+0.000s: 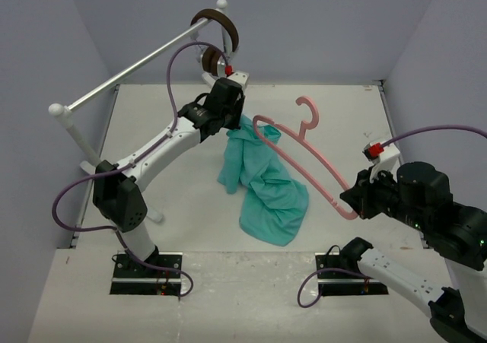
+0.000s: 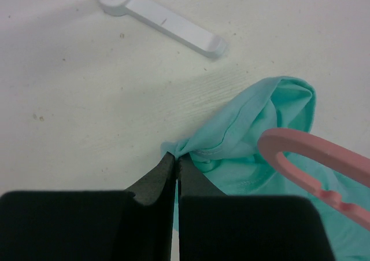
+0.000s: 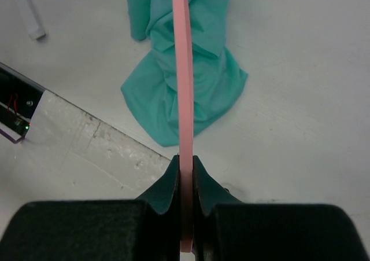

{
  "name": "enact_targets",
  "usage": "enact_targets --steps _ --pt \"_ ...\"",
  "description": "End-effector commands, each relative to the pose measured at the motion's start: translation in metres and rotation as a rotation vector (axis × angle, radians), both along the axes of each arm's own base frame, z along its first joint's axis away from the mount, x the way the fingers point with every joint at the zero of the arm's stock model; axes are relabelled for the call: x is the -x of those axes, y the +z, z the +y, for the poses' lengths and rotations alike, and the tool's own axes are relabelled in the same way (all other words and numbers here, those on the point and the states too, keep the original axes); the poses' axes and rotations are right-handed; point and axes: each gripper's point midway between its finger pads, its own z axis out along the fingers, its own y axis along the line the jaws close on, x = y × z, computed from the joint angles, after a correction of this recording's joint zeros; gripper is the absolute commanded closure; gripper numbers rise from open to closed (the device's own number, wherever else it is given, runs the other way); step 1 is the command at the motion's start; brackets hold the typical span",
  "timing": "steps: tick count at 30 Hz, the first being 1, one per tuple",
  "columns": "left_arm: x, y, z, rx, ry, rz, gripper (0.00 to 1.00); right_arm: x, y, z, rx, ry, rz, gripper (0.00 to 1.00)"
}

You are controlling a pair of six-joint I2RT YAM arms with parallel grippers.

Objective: Place the t-shirt on the hanger

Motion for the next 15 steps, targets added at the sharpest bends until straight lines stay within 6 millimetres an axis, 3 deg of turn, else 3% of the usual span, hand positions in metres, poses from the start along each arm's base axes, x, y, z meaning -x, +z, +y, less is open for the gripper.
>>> enact_targets --steps 1,7,15 --pt "-0.006 0.027 0.007 0.003 -0.008 -0.041 1.0 -0.01 -0.002 0.001 0.016 -0.038 0.012 1.0" --pt "0.007 0.033 -0.01 0.064 -0.117 -0.021 1.0 -0.027 -0.006 0.022 0.048 0.019 0.043 1.0" --pt "0.013 0.037 -0.007 0.035 -0.139 0.004 1.0 -0.022 0.002 0.044 -0.016 0.145 0.032 1.0"
